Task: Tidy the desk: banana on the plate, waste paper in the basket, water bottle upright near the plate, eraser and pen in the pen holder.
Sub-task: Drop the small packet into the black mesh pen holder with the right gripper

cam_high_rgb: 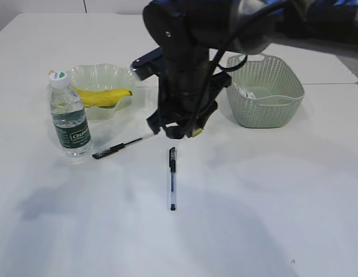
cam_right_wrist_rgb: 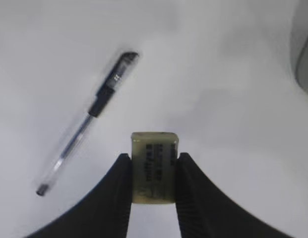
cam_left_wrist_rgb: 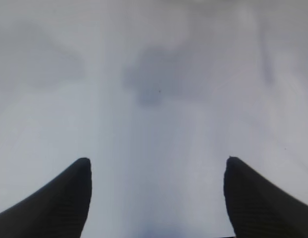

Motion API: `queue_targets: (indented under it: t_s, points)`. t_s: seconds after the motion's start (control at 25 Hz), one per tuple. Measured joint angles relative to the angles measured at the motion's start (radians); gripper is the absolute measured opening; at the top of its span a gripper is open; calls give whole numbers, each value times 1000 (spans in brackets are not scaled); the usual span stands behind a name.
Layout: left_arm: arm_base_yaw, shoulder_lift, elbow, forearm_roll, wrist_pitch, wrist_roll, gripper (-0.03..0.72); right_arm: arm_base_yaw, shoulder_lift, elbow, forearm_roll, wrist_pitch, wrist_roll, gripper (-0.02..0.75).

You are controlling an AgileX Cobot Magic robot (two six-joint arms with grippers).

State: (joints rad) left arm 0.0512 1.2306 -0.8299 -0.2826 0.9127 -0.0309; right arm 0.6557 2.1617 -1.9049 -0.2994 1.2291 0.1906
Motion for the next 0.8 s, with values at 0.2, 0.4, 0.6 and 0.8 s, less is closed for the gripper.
queue_targets:
  t_s: [0.2, 0.4, 0.6, 0.8]
  points:
    - [0, 0, 0, 0, 0, 0, 591, -82, -131, 166, -20, -86, 21, 208]
    - [0, 0, 0, 0, 0, 0, 591, -181, -173, 177, -31, -220, 26, 208]
    - [0, 0, 0, 0, 0, 0, 591, -236, -173, 177, -17, -375, 27, 208]
    - [0, 0, 0, 0, 0, 0, 591, -240, -173, 177, -17, -581, 27, 208]
